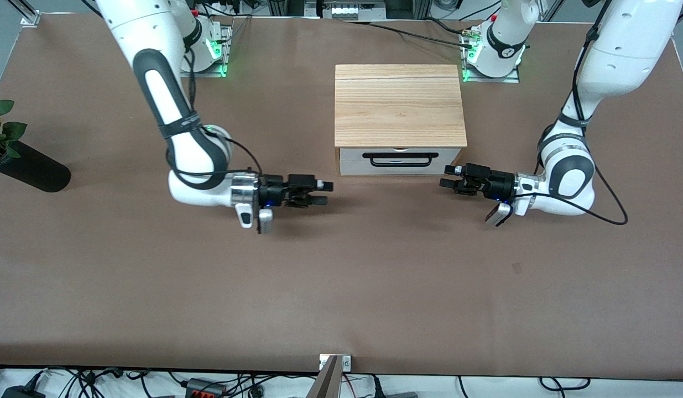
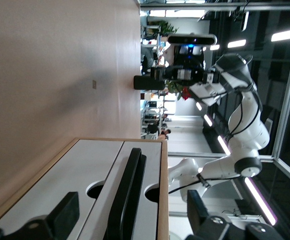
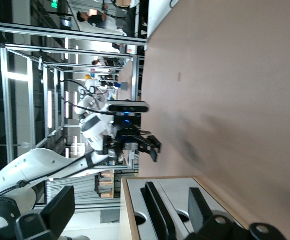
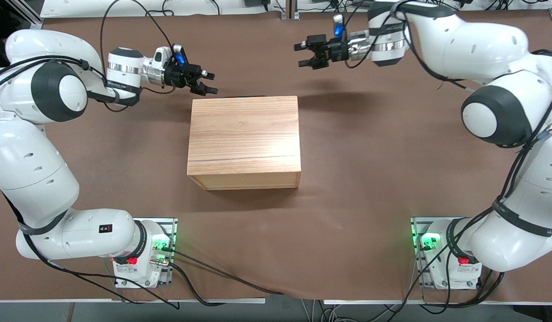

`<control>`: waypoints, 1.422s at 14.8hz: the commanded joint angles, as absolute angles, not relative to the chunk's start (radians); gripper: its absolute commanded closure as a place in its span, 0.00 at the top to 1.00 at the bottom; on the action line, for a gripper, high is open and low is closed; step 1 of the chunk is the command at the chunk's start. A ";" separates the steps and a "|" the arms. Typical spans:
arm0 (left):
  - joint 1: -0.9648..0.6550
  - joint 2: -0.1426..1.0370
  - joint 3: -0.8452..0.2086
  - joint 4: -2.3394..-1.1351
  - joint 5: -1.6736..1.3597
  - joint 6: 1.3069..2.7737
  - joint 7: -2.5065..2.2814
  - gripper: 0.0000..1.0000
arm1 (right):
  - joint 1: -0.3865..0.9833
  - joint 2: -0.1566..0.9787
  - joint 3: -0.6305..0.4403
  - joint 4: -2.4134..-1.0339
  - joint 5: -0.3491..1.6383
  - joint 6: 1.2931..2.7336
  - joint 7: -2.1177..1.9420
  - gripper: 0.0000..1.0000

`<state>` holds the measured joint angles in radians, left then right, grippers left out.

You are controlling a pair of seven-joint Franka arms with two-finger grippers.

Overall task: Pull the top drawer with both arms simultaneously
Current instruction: 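Close the left gripper on the handle while the right gripper grips it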

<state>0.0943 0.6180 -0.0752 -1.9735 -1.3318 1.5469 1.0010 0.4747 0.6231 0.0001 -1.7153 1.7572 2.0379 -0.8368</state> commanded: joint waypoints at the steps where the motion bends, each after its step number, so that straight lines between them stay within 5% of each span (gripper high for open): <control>1: 0.087 0.623 -0.100 -2.025 -1.381 1.552 1.037 0.82 | 0.550 0.646 -0.002 -1.720 1.883 2.130 -0.958 1.00; 4: 0.087 0.626 -0.121 -2.056 -1.414 1.554 1.054 0.65 | 0.584 0.667 -0.002 -1.726 1.985 2.171 -1.113 1.00; 12: 0.097 0.624 -0.141 -2.111 -1.416 1.545 1.057 0.52 | 0.633 0.696 0.034 -1.735 2.106 2.140 -1.131 1.00; 21: 0.109 0.629 -0.140 -2.102 -1.416 1.546 1.051 0.14 | 0.680 0.719 0.040 -1.775 2.192 2.131 -1.249 1.00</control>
<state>0.1010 0.6372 -0.1320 -2.0913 -1.3935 1.5473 1.0387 0.6723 0.7232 0.0343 -1.7429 2.1512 2.1408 -1.1818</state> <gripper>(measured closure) 0.806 0.000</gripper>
